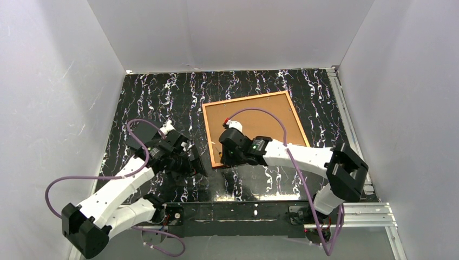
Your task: Take the photo out of the frame
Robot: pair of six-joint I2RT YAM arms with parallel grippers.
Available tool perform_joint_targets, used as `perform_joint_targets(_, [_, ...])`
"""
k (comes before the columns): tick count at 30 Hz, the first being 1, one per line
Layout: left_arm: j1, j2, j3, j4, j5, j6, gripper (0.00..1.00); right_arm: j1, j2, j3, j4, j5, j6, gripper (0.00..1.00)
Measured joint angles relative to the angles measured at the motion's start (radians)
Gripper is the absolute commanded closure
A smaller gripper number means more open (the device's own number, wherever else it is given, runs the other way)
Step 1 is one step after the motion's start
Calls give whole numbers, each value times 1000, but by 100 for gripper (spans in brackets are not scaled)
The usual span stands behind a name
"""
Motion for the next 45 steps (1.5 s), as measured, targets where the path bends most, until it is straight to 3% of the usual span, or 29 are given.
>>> perform_joint_targets(12, [118,101,26,118,99,-10,8,-66,149,90,2,-68,-32,99])
perform_joint_targets(24, [119,10,-34,120,126,-40,8,-80,212,136,15,-83,-54,99])
perform_joint_targets(45, [119,-91,-102,96,130,-92,8,-91,315,275,-48,51,-78,99])
